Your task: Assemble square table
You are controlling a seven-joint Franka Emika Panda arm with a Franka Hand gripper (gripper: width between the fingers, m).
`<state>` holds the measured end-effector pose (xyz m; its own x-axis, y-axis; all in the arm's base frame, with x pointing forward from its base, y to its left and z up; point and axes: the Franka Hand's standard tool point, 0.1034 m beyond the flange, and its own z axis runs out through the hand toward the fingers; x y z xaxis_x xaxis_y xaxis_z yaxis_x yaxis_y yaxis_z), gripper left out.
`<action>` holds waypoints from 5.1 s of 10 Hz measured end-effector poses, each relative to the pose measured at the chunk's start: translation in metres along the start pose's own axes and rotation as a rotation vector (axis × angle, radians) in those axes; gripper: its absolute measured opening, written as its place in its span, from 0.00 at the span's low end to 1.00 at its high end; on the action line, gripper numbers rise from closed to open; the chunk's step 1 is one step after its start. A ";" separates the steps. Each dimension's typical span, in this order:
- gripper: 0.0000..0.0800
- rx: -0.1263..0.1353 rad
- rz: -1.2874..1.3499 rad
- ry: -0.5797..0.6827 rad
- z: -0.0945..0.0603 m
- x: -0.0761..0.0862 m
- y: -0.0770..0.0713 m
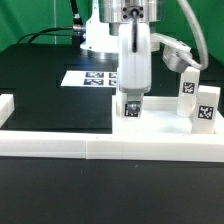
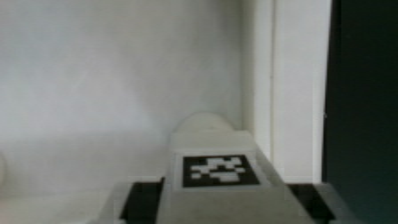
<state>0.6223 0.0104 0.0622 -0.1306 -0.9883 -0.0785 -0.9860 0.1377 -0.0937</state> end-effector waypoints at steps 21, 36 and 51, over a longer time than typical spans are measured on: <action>0.61 -0.062 -1.149 0.030 -0.004 -0.002 -0.005; 0.36 -0.001 0.277 0.002 -0.003 0.004 -0.001; 0.81 -0.003 -0.026 0.016 -0.006 0.003 0.001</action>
Offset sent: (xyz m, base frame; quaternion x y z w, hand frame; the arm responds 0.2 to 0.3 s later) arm 0.0000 0.0000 0.0000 0.0000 0.0000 0.0000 1.0000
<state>0.6200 0.0070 0.0677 -0.1064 -0.9925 -0.0602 -0.9894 0.1117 -0.0930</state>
